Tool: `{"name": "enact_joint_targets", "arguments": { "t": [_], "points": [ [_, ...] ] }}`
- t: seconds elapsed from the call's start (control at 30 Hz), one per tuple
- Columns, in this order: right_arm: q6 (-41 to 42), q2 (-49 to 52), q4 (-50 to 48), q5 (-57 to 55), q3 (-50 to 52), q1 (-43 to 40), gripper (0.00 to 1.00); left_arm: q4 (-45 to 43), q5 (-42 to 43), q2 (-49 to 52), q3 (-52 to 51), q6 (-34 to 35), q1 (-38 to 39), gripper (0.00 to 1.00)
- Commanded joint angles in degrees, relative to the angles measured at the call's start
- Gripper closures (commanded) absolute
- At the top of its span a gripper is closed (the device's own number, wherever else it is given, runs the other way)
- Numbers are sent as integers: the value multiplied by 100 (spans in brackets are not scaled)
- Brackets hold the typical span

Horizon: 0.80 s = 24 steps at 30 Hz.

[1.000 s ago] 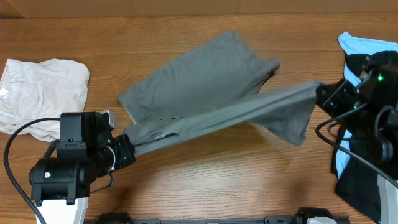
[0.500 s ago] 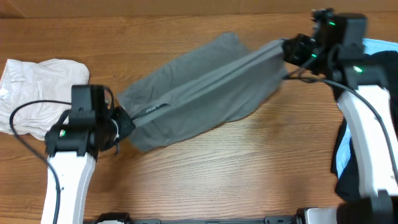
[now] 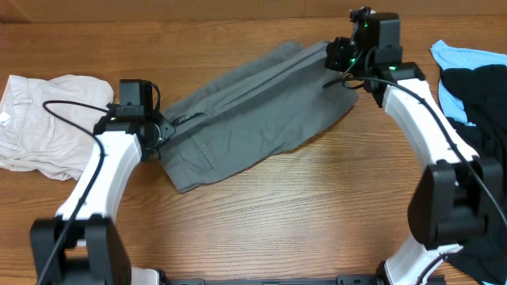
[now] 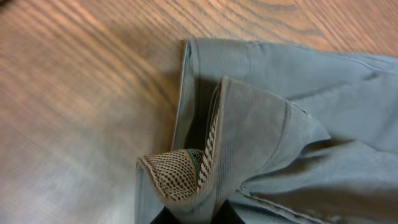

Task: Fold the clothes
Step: 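Lift the leg hems and fold them up toward the waistband, then lower the folded edge and smooth the shorts with both grippers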

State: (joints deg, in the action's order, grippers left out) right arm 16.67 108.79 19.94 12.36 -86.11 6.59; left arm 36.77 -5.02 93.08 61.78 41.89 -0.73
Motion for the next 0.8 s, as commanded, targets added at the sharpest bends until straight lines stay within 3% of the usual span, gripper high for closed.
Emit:
{"name": "enact_joint_targets", "arguments": {
  "t": [0.0, 0.2, 0.27, 0.33, 0.37, 0.43, 0.5, 0.57, 0.77],
  "points": [
    [-39, 175, -256, -632, -195, -118, 95, -227, -699, 433, -101, 76, -85, 92],
    [-39, 444, -590, -629, -195, -118, 89, -839, -699, 758, -101, 72, -85, 71],
    [-39, 507, -739, -612, -195, -116, 69, -1095, -710, 767, -98, 9, -85, 59],
    [-44, 535, -927, -516, -195, -116, 46, -1364, -719, 748, -72, -264, -90, 41],
    [-46, 533, -1049, -466, -195, -118, 15, -1471, -719, 715, 15, -428, -111, 36],
    [-66, 496, -1137, -474, -201, -120, 3, -1473, -717, 669, 170, -546, -157, 29],
    [-61, 422, -1071, -529, -205, -197, 0, -1429, -671, 599, 396, -702, -223, 14],
    [-35, 328, -850, -525, -205, -337, 0, -1368, -503, 518, 673, -922, -289, 6],
    [-17, 223, 660, -492, -203, -828, 0, -673, -136, 225, 1504, -1327, -354, 3]
  ]
}}
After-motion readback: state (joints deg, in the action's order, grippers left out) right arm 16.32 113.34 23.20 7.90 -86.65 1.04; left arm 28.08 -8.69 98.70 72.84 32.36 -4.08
